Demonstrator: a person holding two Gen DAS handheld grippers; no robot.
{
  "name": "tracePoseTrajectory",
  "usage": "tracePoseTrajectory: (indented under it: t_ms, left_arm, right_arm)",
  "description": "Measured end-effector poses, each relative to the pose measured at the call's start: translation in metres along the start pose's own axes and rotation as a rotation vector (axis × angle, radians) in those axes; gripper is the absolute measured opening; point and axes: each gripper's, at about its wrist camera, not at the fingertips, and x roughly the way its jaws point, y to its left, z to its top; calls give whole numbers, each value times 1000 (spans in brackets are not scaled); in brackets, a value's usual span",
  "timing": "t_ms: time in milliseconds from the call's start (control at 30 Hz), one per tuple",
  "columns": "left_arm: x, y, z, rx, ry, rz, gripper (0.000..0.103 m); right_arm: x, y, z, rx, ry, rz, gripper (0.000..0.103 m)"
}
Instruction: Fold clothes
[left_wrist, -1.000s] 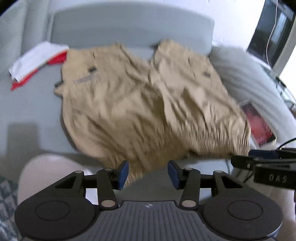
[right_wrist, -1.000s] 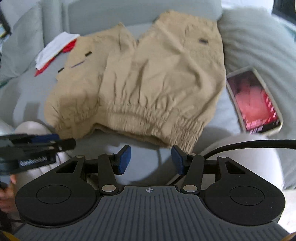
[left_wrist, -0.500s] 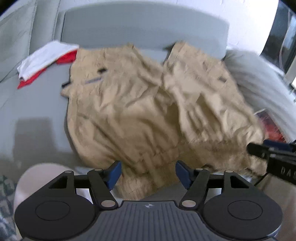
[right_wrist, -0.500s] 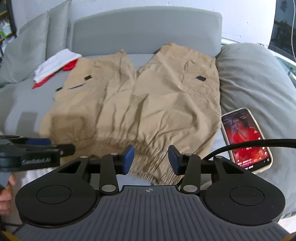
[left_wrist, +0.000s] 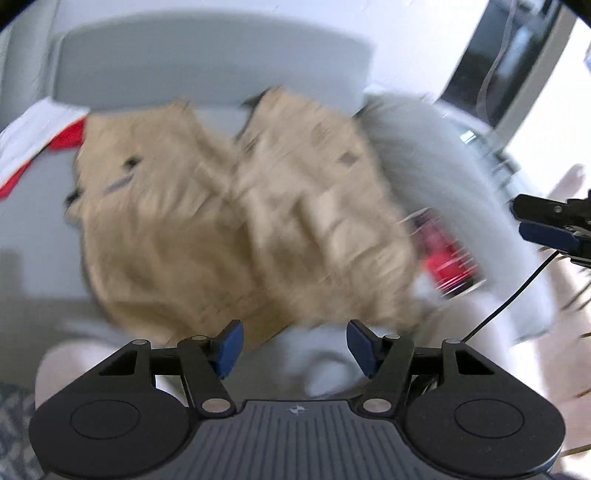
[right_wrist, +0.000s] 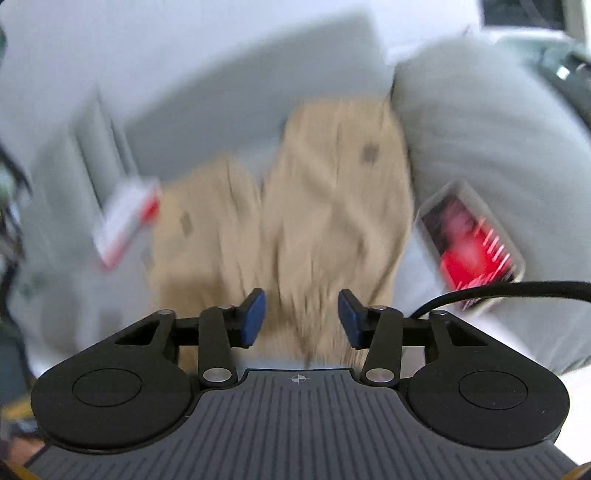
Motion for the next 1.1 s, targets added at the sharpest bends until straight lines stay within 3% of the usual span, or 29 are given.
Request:
tracePoseTrajectory:
  t_ms: [167,267,367,467,567,667,767,833,867,967,1100]
  left_arm:
    - [-39,-29,40,-60,-21,-188,69]
    - [-24,-58,40,-19,23,-241,72]
    - [18,-73,26,29,53,-198,73]
    - [64,-77,13,21,58,-89,68]
    - [84,-64,12,-37,91,-66,68]
    - [87,-61,17,-33,75,-80,68]
    - [91,-63,26,28,25,-62,69]
    - [97,-71,28,75,-9,-50,69]
    - [100,-76,28,98,-26,-44,69]
    - [116,-95,32,192,-40,-51,68]
    - [145,-131,24,372,-24,-68,67]
  right_arm:
    - [-105,-8,48,-59,-187,-40,61]
    - [-144,-12,61,-83,-196,-80,63]
    - [-150,-20,65,-95,-140,-93,72]
    - [-113,-36,60,-53,-29,-95,78]
    - [-58,-83,53,239,93,99,82]
    - [-7,-139,33,664,157,384,81]
    - [14,-164,20,853,65,556,81]
    - [19,-169,23,845,-46,604,81]
    - [19,-168,26,814,-106,574,81]
    - [19,-152,38,612,-289,365,81]
    - [41,-126,55,355,-402,59,80]
